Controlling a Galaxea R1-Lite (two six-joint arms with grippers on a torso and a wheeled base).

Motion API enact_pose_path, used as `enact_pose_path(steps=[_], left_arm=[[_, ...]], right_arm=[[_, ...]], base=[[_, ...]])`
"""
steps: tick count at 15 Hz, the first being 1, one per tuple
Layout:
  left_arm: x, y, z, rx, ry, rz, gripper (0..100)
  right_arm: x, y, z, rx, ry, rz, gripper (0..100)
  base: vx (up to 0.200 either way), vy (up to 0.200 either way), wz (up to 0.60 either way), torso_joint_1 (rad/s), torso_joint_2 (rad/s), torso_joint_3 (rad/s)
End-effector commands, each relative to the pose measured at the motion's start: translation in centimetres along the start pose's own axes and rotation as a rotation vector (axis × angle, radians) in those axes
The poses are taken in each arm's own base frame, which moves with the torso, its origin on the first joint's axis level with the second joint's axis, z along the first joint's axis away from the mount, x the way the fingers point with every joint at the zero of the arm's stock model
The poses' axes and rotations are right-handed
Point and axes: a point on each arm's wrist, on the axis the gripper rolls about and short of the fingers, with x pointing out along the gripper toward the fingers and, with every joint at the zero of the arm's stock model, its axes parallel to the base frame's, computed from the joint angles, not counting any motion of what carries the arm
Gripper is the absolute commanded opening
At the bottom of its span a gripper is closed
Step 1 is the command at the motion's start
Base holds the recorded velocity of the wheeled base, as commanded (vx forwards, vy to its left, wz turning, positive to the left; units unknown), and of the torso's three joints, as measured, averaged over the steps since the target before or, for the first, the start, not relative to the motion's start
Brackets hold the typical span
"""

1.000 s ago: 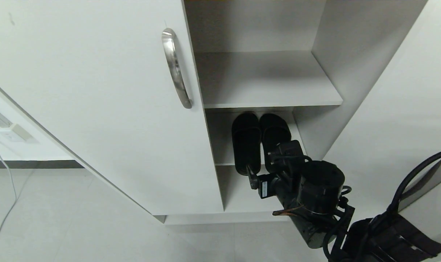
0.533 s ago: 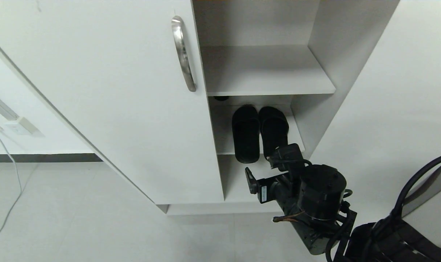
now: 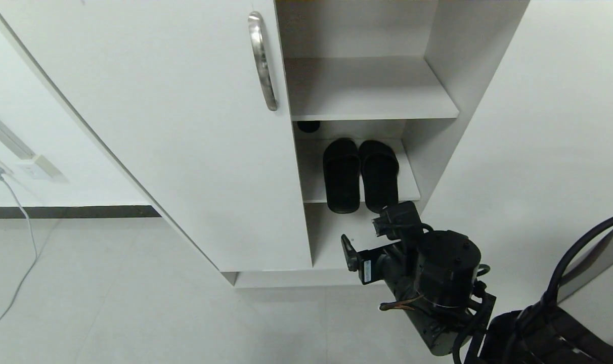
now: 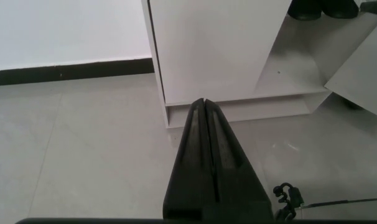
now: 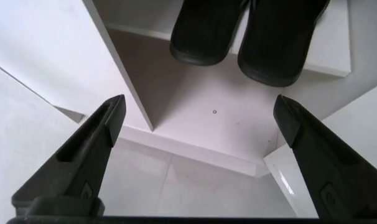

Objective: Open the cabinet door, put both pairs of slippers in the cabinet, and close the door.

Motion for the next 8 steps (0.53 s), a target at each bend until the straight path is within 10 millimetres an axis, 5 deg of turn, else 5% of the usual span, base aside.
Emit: enact_pose_path(steps=[1, 8], left_arm=[[0.01, 0.00, 0.00, 0.000, 0.001, 0.000, 0], [0.01, 0.00, 0.00, 0.002, 0.001, -0.002, 0]], right_arm=[[0.02, 0.02, 0.01, 0.000, -0.005, 0.000, 100], [0.04, -0.02, -0.06, -0.002, -0.004, -0.002, 100]], base=[[0.000, 0.000, 0.00, 0.000, 0.00, 0.000], [0.000, 0.000, 0.00, 0.002, 0.00, 0.146]])
